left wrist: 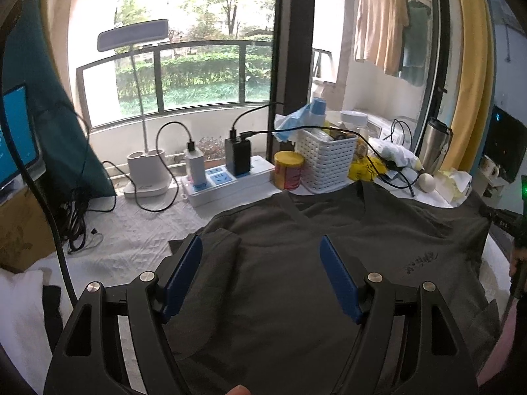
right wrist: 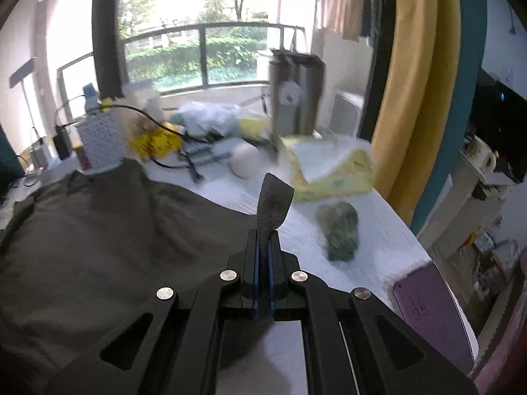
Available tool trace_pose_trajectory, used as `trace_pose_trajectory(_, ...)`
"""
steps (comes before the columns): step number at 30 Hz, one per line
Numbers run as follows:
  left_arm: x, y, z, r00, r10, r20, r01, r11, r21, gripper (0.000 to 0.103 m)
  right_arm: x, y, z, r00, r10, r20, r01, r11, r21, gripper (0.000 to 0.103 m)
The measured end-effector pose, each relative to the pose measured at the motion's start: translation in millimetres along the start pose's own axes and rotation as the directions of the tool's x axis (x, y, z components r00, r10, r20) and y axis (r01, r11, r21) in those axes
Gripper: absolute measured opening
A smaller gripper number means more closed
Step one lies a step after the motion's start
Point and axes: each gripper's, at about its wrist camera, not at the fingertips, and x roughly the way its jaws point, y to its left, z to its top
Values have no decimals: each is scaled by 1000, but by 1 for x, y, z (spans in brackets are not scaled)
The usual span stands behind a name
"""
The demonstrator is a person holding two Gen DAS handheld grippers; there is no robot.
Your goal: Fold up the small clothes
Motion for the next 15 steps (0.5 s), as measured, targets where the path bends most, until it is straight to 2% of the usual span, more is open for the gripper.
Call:
trace_pose_trajectory(4, -2, 20, -6, 1000, 2, 2, -2, 1000, -30, 77, -10, 34, 12, 999, 30, 19, -29, 998, -60, 4)
trace_pose_trajectory(8, -1, 30, -13, 1000, 22, -4, -22, 1000, -10, 77, -15, 70, 18, 997, 72, 25, -69, 992, -103, 4)
trace_pose_trajectory(15, 3, 48, -26, 998, 51, -30, -51, 998, -20, 77, 0, 137, 10, 986, 166, -34, -169, 972, -161, 4)
